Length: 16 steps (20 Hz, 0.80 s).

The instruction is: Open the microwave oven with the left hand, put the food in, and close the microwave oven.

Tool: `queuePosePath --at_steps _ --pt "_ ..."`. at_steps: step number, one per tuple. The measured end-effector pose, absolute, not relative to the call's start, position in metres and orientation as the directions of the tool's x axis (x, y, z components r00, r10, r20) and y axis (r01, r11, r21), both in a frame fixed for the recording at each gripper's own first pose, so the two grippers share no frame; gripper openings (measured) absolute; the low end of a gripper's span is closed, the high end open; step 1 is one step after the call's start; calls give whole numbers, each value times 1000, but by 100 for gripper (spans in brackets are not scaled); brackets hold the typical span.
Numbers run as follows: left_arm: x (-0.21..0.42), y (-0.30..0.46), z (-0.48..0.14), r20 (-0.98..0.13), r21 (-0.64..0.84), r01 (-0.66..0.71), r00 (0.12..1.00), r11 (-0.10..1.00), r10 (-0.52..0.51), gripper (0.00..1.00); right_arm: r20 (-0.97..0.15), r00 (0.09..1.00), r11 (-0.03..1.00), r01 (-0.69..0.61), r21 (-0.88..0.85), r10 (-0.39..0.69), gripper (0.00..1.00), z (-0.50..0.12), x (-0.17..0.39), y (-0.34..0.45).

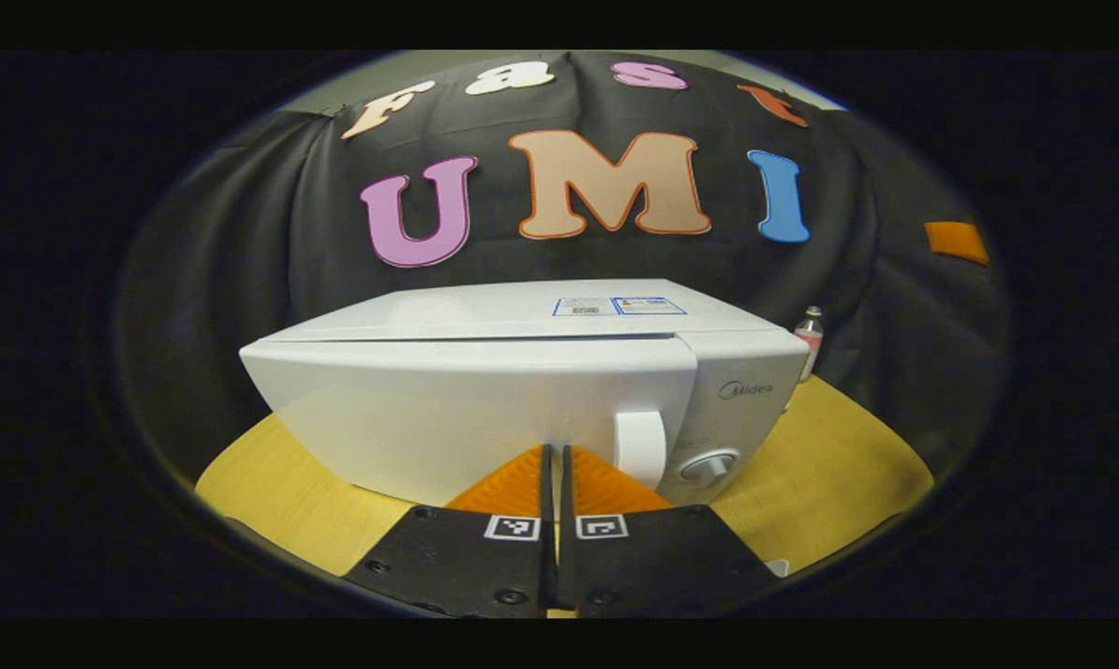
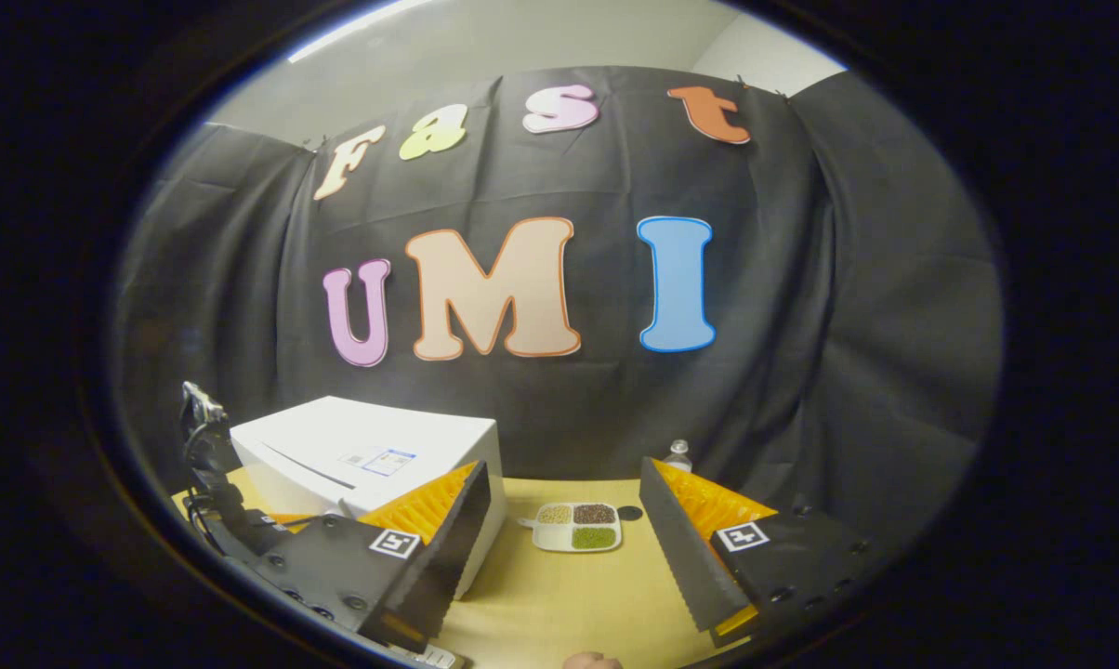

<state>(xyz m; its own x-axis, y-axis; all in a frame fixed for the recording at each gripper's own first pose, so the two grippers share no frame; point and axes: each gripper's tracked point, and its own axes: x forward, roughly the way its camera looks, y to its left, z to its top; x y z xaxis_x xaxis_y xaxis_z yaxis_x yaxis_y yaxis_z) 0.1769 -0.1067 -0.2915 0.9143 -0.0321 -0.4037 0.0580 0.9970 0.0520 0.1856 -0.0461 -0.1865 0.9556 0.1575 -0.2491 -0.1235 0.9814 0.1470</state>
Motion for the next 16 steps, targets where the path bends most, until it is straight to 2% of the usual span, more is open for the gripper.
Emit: queuePosePath --at_steps 1,2,10,13,16 --pt "184 -111 -291 -396 45 76 917 996 -52 0 -248 956 982 -123 143 155 92 -186 185 -47" --pt "176 -107 -299 -443 47 59 896 997 -32 0 -249 956 982 -123 142 156 92 -186 184 -47" --pt "177 -109 -298 -441 24 84 895 996 -65 0 -248 960 985 -95 141 128 92 -181 177 -58" --pt "161 -113 -287 -435 -8 112 895 994 -104 0 -246 961 986 -93 140 125 92 -180 173 -56" --pt "144 -107 -262 -407 23 134 907 991 -113 0 -250 959 984 -99 146 133 92 -180 167 -46"
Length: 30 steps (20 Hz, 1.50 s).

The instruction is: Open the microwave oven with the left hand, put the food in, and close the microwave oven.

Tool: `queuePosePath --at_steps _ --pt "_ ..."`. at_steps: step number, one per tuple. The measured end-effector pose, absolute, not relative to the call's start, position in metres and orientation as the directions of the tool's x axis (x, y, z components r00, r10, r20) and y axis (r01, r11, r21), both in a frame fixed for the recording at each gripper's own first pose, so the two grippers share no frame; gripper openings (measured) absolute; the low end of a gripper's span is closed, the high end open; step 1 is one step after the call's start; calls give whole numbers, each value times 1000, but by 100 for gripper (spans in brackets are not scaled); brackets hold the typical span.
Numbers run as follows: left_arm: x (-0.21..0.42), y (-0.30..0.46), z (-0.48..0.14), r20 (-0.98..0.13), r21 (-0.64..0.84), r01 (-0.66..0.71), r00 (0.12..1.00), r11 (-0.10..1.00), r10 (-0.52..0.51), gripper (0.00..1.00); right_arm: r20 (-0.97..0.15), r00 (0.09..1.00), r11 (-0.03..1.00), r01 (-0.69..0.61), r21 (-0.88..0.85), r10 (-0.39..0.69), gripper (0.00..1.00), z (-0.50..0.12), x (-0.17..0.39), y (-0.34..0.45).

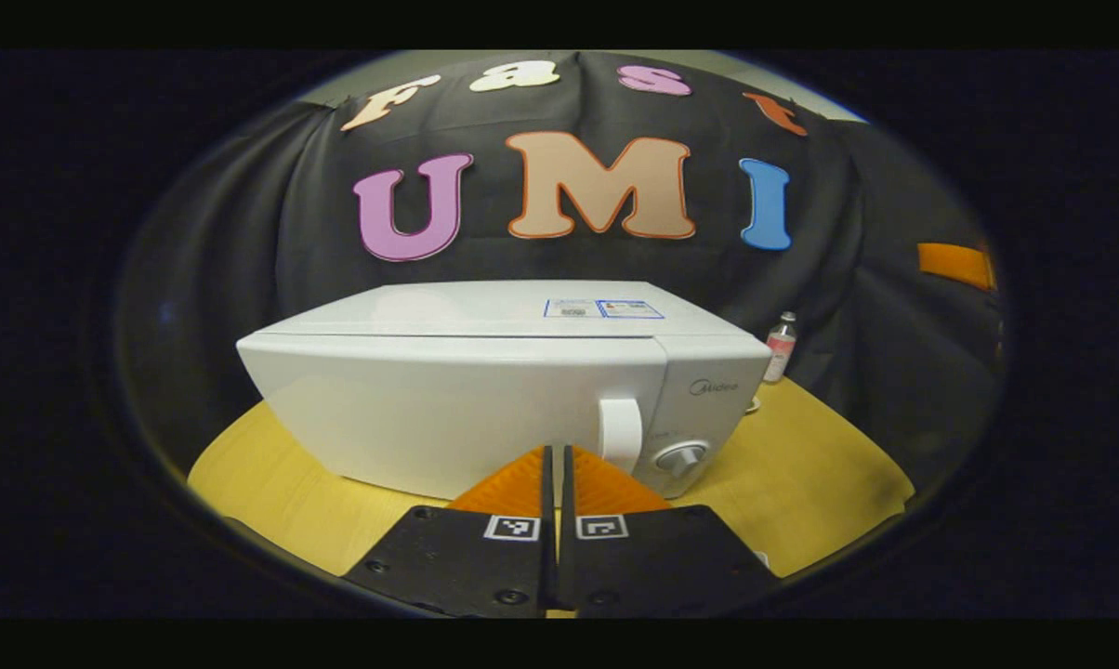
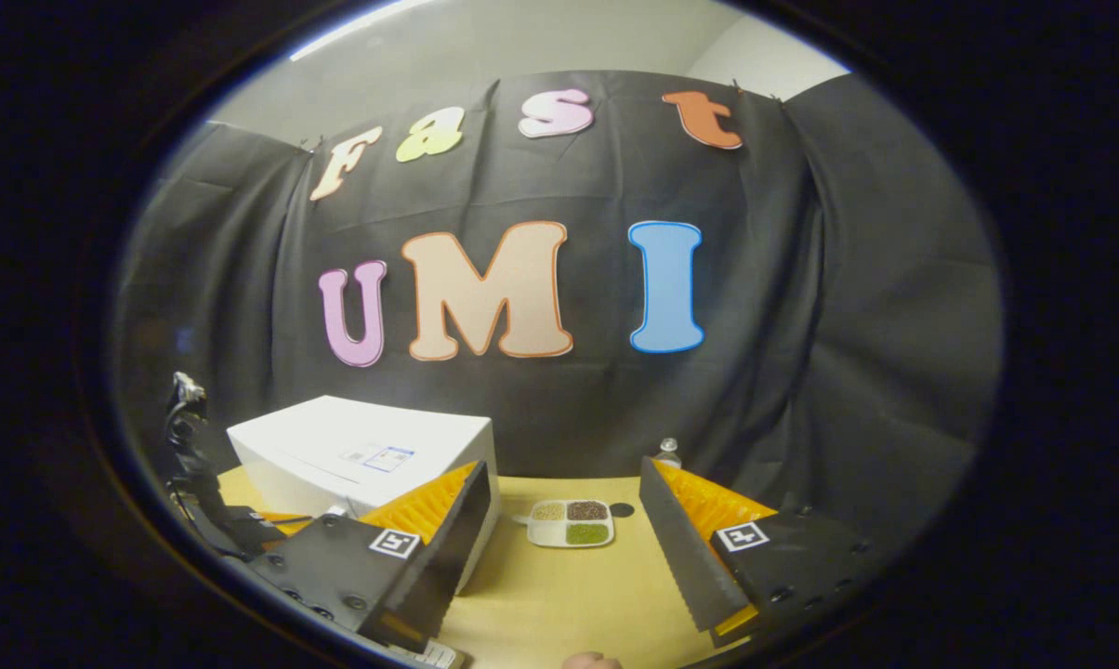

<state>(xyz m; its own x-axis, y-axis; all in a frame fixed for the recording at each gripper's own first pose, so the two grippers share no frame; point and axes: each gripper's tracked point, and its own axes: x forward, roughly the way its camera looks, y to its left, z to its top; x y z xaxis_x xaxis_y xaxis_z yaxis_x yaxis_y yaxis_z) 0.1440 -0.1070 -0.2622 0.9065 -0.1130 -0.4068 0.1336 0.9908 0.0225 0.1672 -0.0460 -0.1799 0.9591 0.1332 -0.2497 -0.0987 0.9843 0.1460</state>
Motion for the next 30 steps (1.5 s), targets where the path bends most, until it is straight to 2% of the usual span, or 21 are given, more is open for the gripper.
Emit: queuePosePath --at_steps 6,12,18,20,21,22,23,24,25,26,28,30 --pt "126 -94 -172 -258 -46 150 953 988 -157 0 -223 966 979 -90 180 130 92 -162 154 -15" --pt "109 -61 -98 -124 -28 167 978 986 -169 0 -194 969 977 -119 177 153 92 -133 127 32" --pt "81 -22 -55 -48 36 150 988 988 -148 0 -154 978 975 -113 191 144 92 -101 102 57" --pt "71 -19 -50 -39 31 167 985 985 -166 0 -148 979 978 -115 176 142 92 -93 91 63" --pt "66 -19 -48 -39 31 180 983 983 -179 4 -146 979 979 -115 168 140 92 -88 84 65" --pt "59 -19 -44 -24 33 187 982 982 -186 2 -144 980 980 -114 160 137 92 -85 77 67" --pt "53 -15 -35 -2 31 189 982 981 -189 26 -142 981 983 -109 148 131 92 -82 71 68" --pt "48 -16 -29 19 35 195 981 980 -195 40 -137 983 985 -103 137 122 92 -78 65 67" --pt "47 -12 -25 35 44 189 981 981 -190 53 -136 984 986 -101 132 119 99 -75 60 68" --pt "45 -10 -20 46 57 183 982 982 -185 67 -136 984 986 -100 133 118 92 -73 54 71" --pt "33 -9 -17 52 69 184 981 981 -188 95 -127 985 985 -99 139 116 92 -65 43 75" --pt "23 -7 -16 42 36 187 981 982 -189 96 -119 985 986 -106 127 121 92 -59 34 82"
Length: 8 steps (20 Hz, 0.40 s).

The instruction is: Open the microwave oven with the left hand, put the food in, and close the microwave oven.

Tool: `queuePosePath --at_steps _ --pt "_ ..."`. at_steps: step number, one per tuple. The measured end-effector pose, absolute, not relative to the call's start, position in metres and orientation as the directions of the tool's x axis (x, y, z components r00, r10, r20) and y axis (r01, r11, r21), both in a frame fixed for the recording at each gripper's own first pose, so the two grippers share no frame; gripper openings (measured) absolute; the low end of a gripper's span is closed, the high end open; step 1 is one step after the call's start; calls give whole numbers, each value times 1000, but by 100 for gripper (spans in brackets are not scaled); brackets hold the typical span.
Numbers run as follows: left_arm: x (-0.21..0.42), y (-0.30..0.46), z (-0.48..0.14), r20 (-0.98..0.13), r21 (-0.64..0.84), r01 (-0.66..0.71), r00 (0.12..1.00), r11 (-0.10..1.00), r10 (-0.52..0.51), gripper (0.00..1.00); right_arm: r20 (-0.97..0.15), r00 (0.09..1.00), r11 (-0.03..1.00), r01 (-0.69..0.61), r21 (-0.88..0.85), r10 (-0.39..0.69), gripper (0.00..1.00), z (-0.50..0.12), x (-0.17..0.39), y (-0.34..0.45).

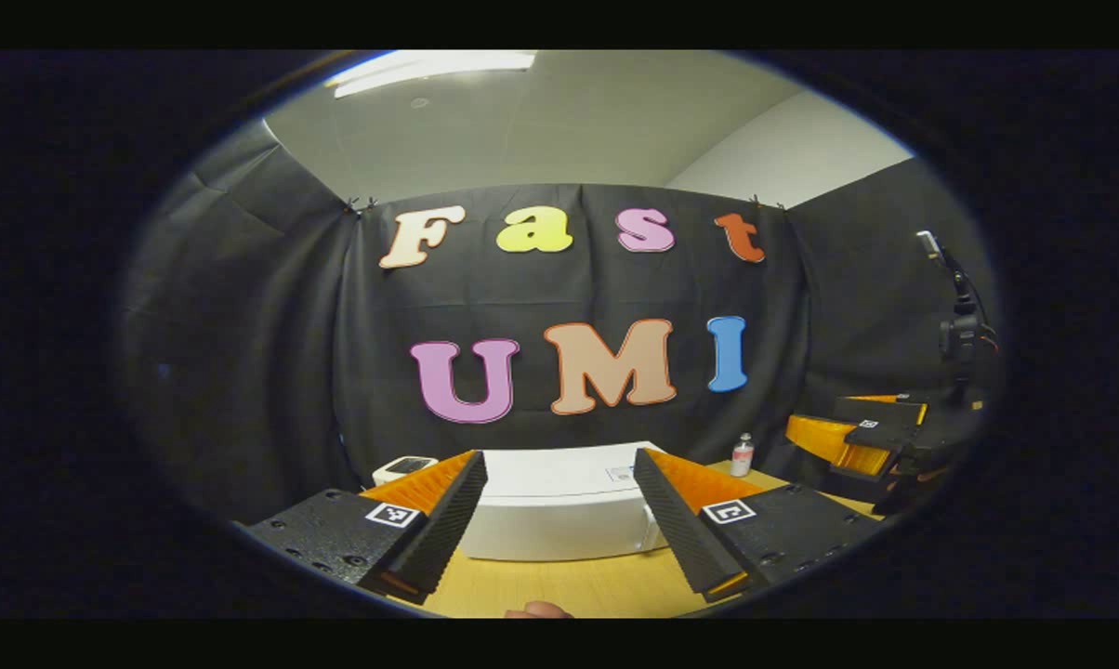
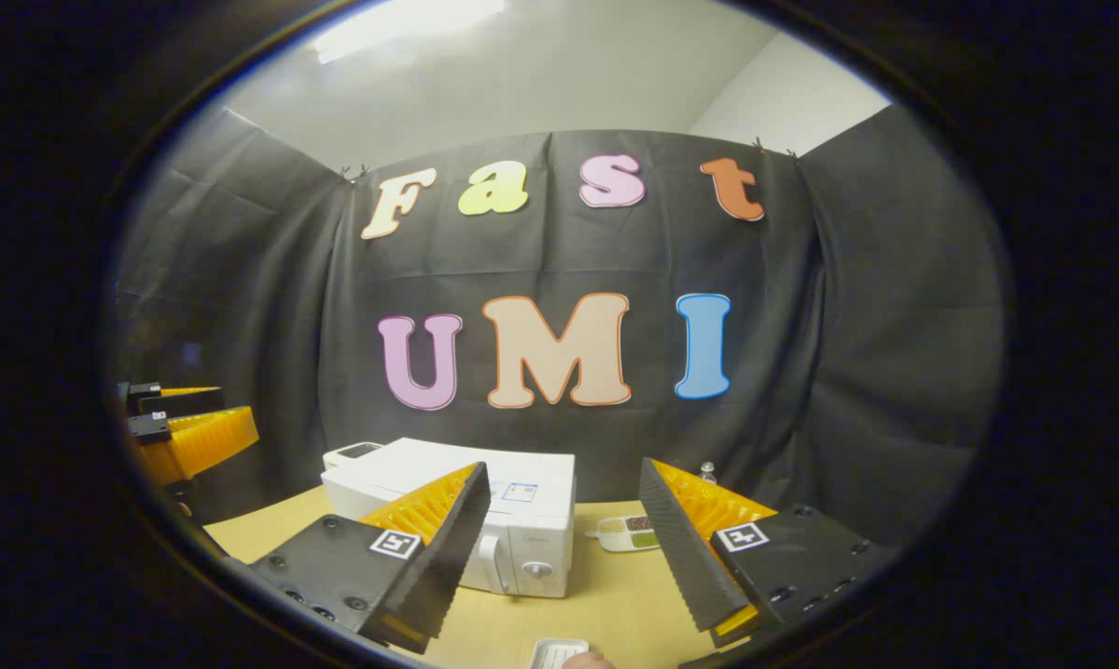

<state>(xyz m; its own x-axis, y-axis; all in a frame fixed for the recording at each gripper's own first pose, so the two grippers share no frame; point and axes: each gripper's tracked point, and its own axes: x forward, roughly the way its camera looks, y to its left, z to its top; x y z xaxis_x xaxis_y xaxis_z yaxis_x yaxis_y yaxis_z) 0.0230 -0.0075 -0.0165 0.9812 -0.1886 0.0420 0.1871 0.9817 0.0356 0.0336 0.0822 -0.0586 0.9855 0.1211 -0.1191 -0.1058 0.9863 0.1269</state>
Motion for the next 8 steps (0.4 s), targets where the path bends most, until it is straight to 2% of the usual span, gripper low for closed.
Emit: queuePosePath --at_steps 5,6,7,8 --pt "10 8 -15 36 11 165 986 986 -166 95 -111 984 987 -125 105 137 92 -49 17 96" --pt "9 9 -15 37 8 167 985 986 -168 95 -110 984 986 -128 105 139 99 -47 17 98" --pt "8 7 -14 36 3 181 983 984 -181 94 -109 984 986 -128 104 140 99 -47 17 100" --pt "6 6 -15 35 2 187 982 982 -187 95 -109 984 986 -129 105 141 92 -47 18 100"
